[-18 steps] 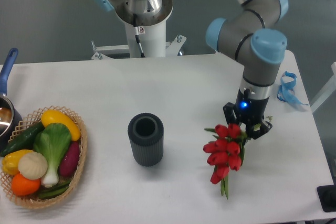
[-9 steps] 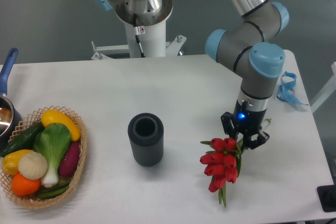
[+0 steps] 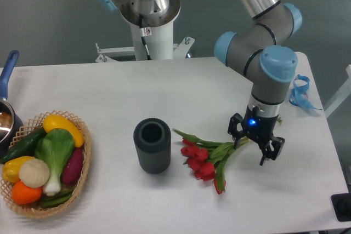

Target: Place the flowers on the table

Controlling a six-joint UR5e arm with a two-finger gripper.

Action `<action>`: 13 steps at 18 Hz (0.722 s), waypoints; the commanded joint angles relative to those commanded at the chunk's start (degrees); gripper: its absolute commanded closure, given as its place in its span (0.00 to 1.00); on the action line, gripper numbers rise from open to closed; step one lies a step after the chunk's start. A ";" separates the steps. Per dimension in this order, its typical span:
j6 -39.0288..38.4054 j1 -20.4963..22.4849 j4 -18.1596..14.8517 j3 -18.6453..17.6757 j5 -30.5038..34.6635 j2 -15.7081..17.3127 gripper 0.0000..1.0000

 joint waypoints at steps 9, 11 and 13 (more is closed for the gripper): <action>14.91 3.06 -26.96 12.40 5.91 6.33 0.00; 20.54 5.35 -29.43 12.14 5.91 8.00 0.00; 27.12 8.33 -30.93 10.57 5.91 10.89 0.00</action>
